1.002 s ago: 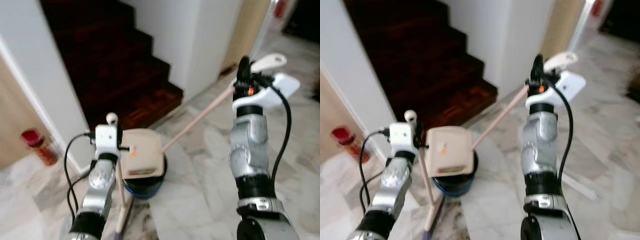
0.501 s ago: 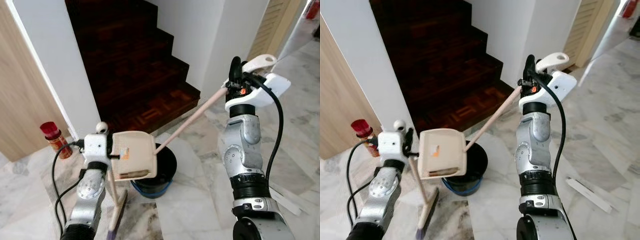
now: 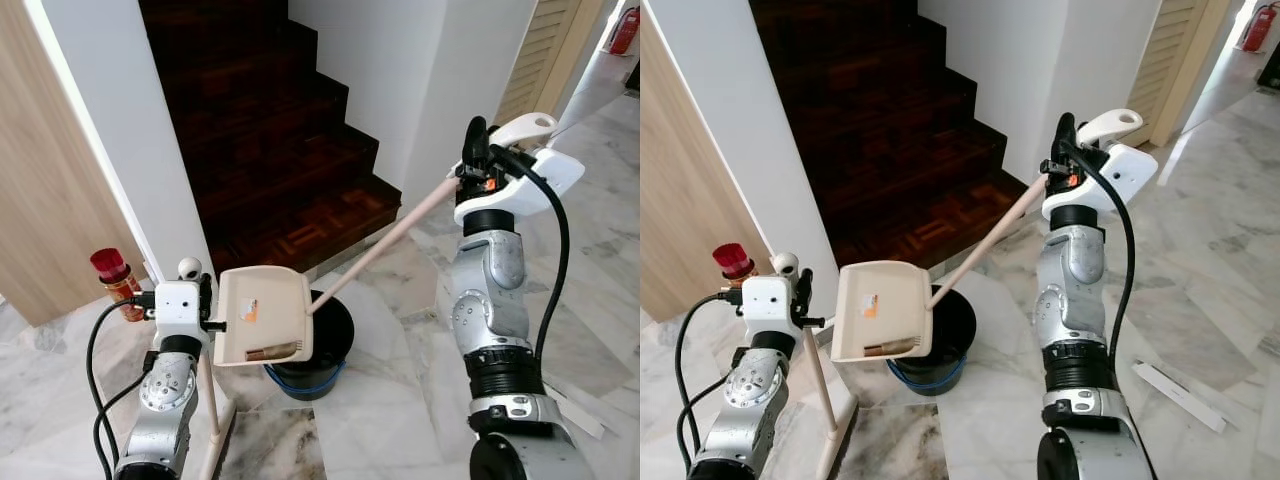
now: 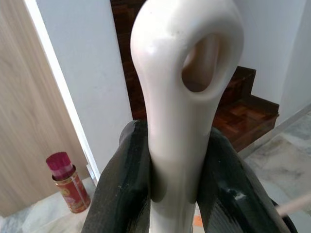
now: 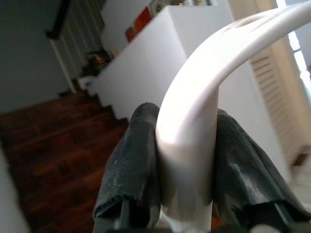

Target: Sweep floor

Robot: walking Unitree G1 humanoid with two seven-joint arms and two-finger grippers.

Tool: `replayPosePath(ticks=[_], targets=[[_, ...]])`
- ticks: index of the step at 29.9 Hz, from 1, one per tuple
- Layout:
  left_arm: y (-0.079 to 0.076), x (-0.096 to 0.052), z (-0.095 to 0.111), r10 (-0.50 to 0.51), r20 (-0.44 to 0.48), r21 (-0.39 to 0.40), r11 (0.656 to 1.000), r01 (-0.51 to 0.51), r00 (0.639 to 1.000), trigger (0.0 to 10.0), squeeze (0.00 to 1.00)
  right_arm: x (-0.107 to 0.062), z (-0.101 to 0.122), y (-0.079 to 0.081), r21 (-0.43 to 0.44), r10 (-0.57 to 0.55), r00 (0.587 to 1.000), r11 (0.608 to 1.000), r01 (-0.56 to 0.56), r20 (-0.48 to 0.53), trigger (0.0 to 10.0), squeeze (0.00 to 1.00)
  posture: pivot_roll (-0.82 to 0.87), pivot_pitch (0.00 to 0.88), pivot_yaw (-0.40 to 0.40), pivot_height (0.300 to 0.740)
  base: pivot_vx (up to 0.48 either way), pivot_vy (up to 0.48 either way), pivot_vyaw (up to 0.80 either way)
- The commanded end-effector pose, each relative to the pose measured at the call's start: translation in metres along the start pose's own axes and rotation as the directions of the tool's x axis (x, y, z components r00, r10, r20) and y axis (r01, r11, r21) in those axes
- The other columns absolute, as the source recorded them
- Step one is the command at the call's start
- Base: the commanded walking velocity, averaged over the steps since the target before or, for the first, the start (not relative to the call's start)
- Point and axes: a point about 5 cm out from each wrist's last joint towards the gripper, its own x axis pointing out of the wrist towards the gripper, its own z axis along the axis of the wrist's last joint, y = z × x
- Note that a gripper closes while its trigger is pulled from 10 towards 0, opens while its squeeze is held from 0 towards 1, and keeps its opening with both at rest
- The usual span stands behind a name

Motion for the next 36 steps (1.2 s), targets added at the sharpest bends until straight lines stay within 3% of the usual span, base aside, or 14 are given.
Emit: replayPosePath(ticks=[1, 34, 36], targets=[[-0.002, 0.003, 0.009, -0.010, 0.043, 0.019, 1.000, 0.009, 0.999, 10.0, 0.00, 0.006, 0.016, 0.001, -0.055, 0.015, 0.996, 0.998, -0.010, 0.085, 10.0, 0.00, 0.08, 0.000, -0.001, 0.740, 0.000, 0.000, 0.00], [-0.002, 0.002, 0.009, -0.013, 0.042, 0.019, 1.000, 0.012, 0.999, 10.0, 0.00, 0.006, 0.019, 0.000, -0.084, 0.011, 0.994, 0.996, -0.001, 0.112, 10.0, 0.00, 0.08, 0.000, 0.000, 0.740, 0.000, 0.000, 0.00], [-0.010, 0.000, 0.010, -0.034, 0.054, 0.027, 0.999, 0.033, 0.998, 10.0, 0.00, 0.005, 0.023, 0.018, -0.112, 0.051, 0.985, 0.993, -0.032, 0.163, 10.0, 0.00, 0.09, 0.000, -0.008, 0.740, 0.322, 0.000, -0.80]])
